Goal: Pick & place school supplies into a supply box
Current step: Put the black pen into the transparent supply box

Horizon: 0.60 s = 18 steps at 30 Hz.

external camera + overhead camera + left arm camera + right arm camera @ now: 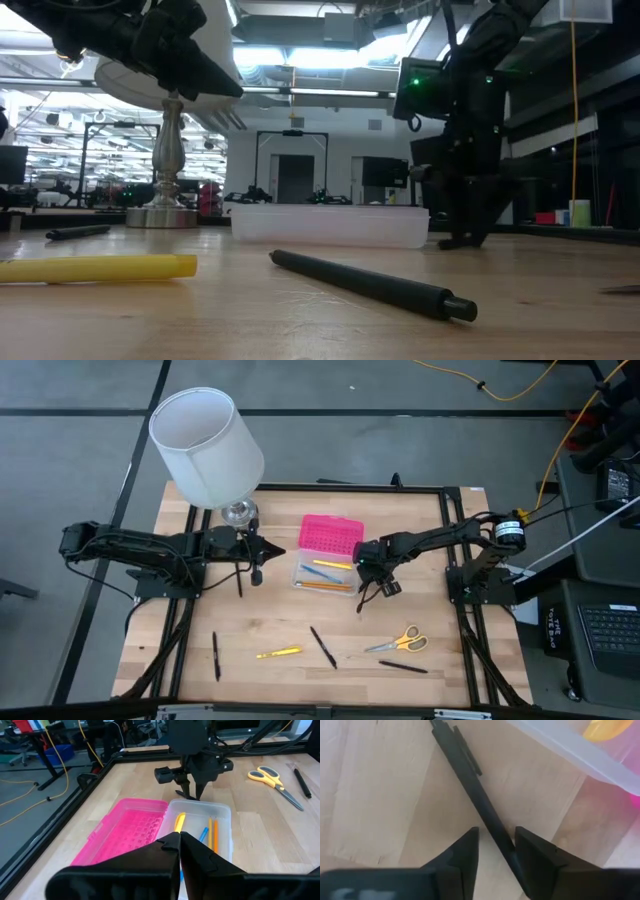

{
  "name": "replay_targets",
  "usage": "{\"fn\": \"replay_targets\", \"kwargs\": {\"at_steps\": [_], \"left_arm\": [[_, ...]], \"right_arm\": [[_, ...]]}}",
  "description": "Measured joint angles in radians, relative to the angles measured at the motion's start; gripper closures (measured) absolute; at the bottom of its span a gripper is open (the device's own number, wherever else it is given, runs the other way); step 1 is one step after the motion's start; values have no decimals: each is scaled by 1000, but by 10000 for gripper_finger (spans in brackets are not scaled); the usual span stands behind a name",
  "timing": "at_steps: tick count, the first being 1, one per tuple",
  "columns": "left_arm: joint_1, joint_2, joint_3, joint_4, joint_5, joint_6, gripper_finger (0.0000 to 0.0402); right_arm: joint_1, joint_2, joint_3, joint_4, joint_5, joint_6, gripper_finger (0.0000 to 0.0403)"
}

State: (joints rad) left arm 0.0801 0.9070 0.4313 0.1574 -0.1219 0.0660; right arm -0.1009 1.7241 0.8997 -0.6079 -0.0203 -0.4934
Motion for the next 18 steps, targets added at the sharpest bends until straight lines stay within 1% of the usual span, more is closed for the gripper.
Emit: {"fn": "replay_targets", "kwargs": {"at_steps": [8, 11, 15, 18], "left_arm": [[0, 0, 0, 0, 0, 0, 399], [0, 0, 0, 0, 0, 0, 399], [0, 0, 0, 0, 0, 0, 396], [0, 0, 0, 0, 0, 0, 396]], "right_arm": [[1, 2, -1, -17, -15, 63, 348], [1, 2, -1, -23, -16, 71, 368], [1, 3, 0, -47, -16, 74, 373], [1, -1, 1, -60, -16, 99, 361]]}}
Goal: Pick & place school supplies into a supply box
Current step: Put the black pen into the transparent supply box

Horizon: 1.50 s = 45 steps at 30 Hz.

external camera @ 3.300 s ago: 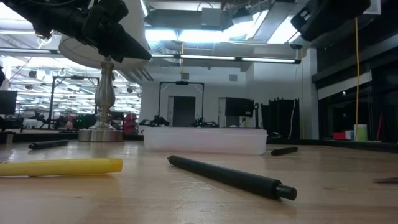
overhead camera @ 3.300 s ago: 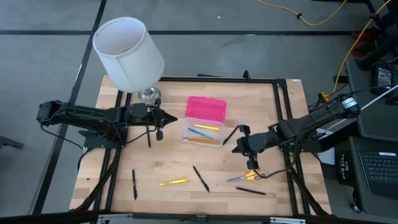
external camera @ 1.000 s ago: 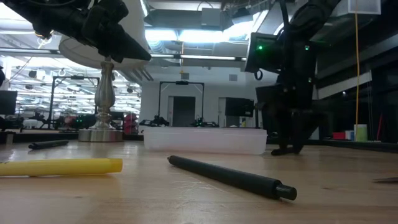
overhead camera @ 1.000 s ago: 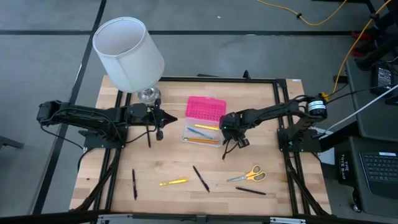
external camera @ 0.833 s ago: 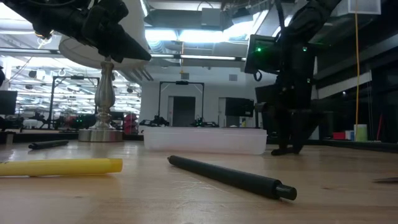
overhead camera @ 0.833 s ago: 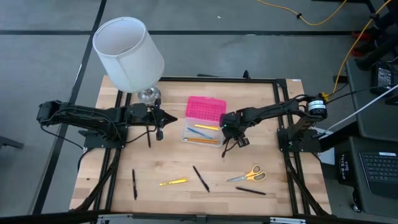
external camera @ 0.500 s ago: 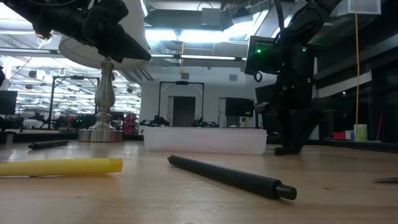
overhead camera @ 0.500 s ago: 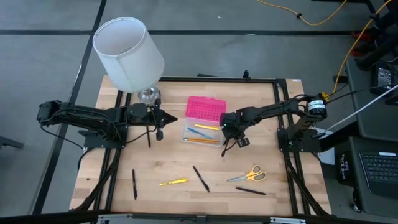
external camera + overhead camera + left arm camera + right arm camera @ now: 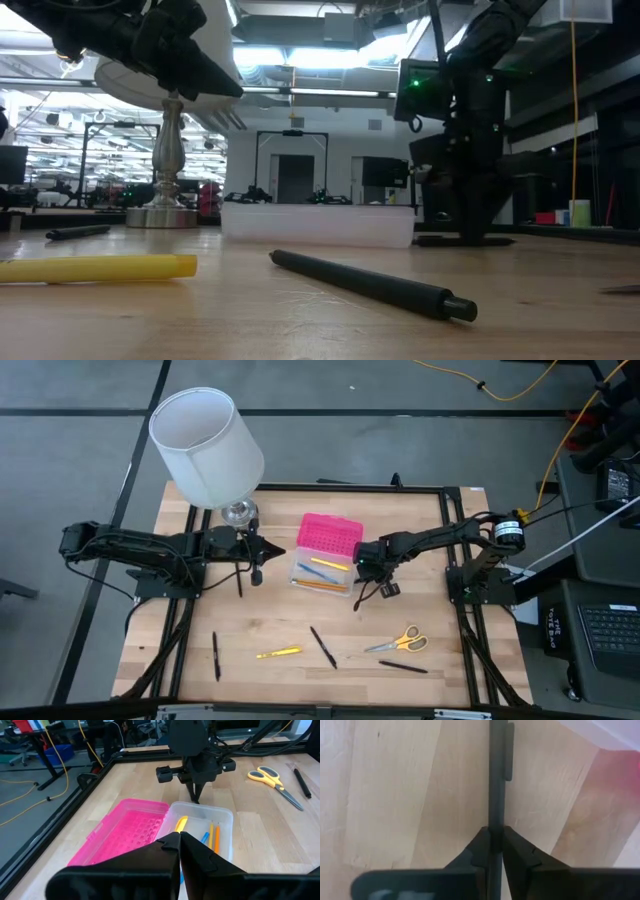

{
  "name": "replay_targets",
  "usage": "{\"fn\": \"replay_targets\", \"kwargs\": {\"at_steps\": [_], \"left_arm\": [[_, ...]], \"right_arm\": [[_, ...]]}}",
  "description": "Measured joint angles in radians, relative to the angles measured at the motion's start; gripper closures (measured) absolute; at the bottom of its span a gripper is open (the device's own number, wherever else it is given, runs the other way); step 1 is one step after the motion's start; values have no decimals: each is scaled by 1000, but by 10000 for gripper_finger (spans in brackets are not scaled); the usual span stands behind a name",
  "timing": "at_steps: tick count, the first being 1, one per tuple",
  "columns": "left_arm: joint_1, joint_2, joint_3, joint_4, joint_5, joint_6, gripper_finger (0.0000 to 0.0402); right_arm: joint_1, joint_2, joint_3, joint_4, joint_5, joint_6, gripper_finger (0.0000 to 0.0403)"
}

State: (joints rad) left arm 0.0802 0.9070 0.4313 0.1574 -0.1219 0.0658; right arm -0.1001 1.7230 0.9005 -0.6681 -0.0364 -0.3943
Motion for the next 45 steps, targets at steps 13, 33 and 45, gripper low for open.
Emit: {"fn": "replay_targets", "kwargs": {"at_steps": [13, 33, 45], "left_arm": [[0, 0, 0, 0, 0, 0, 397], [0, 0, 0, 0, 0, 0, 397], [0, 0, 0, 0, 0, 0, 399]], "right_arm": [[7, -74, -9, -207, -107, 125, 366], [7, -454, -5, -22, -195, 128, 370], [7, -519, -5, 104, -255, 131, 368]]}}
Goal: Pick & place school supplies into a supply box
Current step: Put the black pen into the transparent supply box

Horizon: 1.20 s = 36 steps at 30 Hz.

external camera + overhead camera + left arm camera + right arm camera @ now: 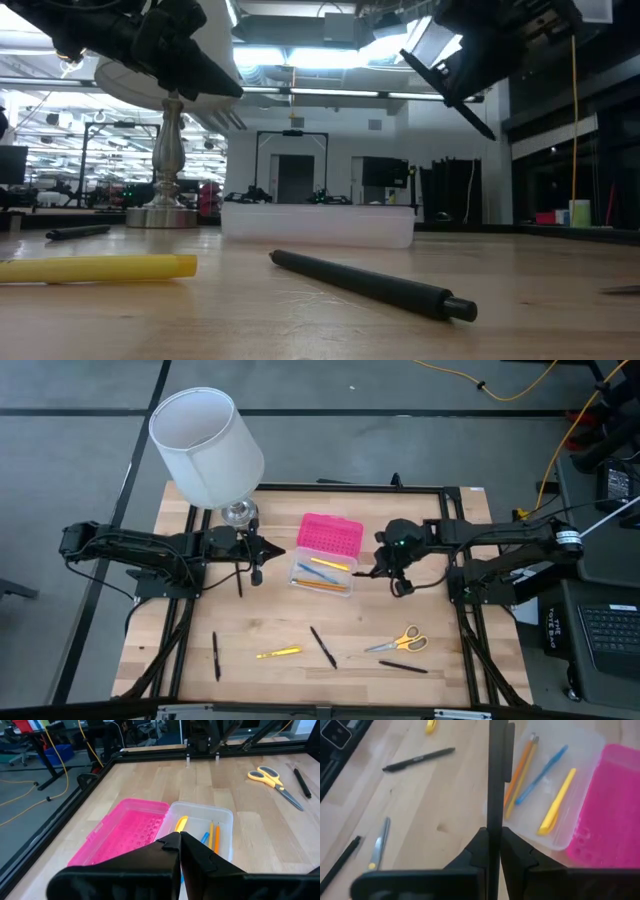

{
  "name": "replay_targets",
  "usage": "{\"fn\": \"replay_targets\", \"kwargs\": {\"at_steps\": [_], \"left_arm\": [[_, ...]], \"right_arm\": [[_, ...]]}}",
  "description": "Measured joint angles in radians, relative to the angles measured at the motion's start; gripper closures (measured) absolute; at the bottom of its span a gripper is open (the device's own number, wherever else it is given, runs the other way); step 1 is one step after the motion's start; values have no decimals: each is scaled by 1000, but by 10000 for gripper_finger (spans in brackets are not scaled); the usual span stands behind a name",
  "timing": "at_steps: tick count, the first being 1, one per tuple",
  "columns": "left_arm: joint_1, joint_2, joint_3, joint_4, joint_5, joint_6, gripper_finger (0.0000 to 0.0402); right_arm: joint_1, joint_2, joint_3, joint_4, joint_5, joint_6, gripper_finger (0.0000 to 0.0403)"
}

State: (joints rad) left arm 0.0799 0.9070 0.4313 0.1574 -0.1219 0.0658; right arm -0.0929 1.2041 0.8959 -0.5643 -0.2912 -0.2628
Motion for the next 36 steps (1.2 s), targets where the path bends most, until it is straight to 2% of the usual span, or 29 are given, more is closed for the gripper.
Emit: {"fn": "replay_targets", "kwargs": {"at_steps": [13, 18, 36], "left_arm": [[0, 0, 0, 0, 0, 0, 398], [0, 0, 0, 0, 0, 0, 396], [0, 0, 0, 0, 0, 0, 396]], "right_arm": [[0, 0, 0, 103, -2, -3, 366], [0, 0, 0, 135, -41, -5, 370], [0, 0, 1, 217, -77, -11, 369]]}}
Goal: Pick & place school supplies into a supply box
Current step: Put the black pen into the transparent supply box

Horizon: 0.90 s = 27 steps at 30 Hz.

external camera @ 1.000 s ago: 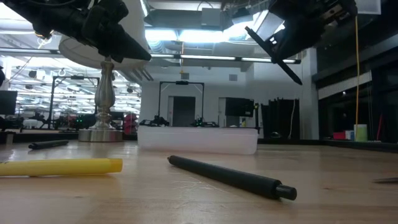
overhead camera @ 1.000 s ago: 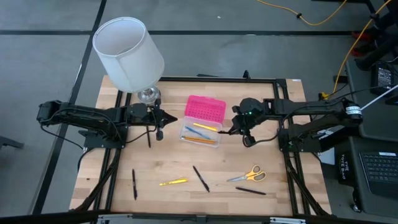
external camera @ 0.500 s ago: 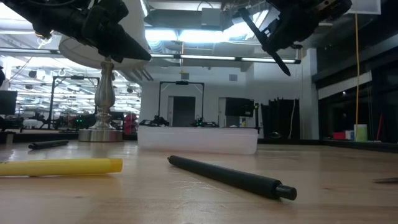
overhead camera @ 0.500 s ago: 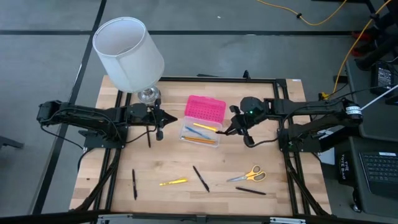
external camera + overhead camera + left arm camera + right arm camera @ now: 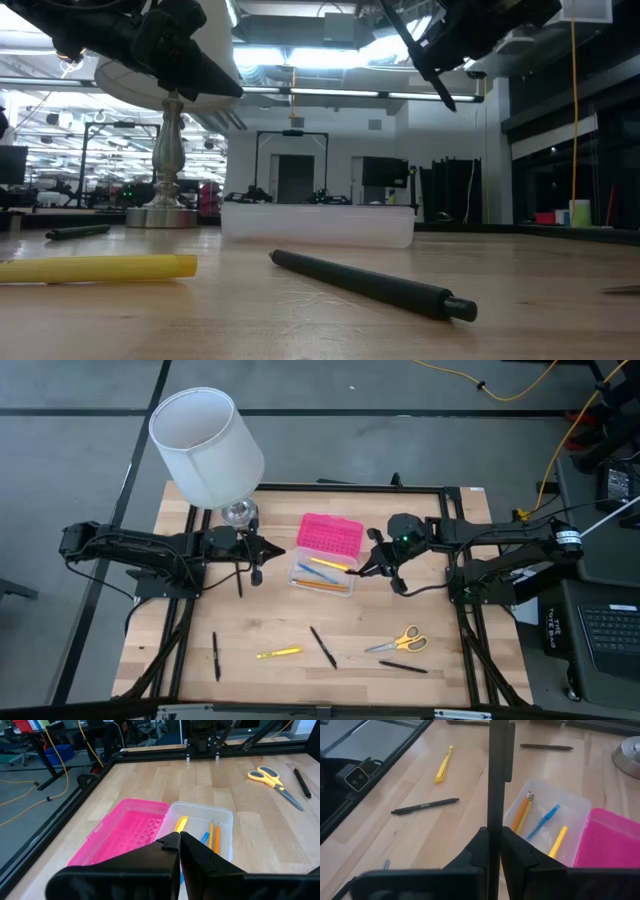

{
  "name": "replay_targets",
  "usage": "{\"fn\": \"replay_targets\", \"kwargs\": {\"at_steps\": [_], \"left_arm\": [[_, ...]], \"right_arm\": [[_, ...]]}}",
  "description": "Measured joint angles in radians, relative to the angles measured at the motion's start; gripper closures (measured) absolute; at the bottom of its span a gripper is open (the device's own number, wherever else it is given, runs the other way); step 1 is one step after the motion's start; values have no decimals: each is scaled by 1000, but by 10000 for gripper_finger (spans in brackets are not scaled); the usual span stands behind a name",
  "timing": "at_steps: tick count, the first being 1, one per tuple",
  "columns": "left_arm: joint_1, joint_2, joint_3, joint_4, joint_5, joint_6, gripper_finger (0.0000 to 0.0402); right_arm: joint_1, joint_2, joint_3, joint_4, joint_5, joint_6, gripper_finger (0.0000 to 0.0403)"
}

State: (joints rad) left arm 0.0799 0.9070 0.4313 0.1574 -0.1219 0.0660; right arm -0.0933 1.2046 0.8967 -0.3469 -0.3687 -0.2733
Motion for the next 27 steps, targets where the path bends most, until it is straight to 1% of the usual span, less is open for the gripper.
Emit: {"fn": "replay_targets", "kwargs": {"at_steps": [6, 10, 15, 17, 20, 23, 27], "left_arm": [[0, 0, 0, 0, 0, 0, 397], [0, 0, 0, 0, 0, 0, 396], [0, 0, 0, 0, 0, 0, 399], [0, 0, 0, 0, 0, 0, 399], [0, 0, 0, 0, 0, 0, 399], [0, 0, 0, 0, 0, 0, 400], [0, 0, 0, 0, 0, 0, 400]], "right_arm": [[0, 38, 0, 75, 2, 13, 367], [0, 104, 0, 157, 57, 101, 368], [-1, 200, 4, 223, 61, 162, 366], [-5, 234, 28, 217, 60, 197, 365], [-7, 290, 97, 171, 61, 221, 365], [-7, 356, 207, 85, 69, 217, 367], [-6, 465, 368, -136, 162, 211, 364]]}}
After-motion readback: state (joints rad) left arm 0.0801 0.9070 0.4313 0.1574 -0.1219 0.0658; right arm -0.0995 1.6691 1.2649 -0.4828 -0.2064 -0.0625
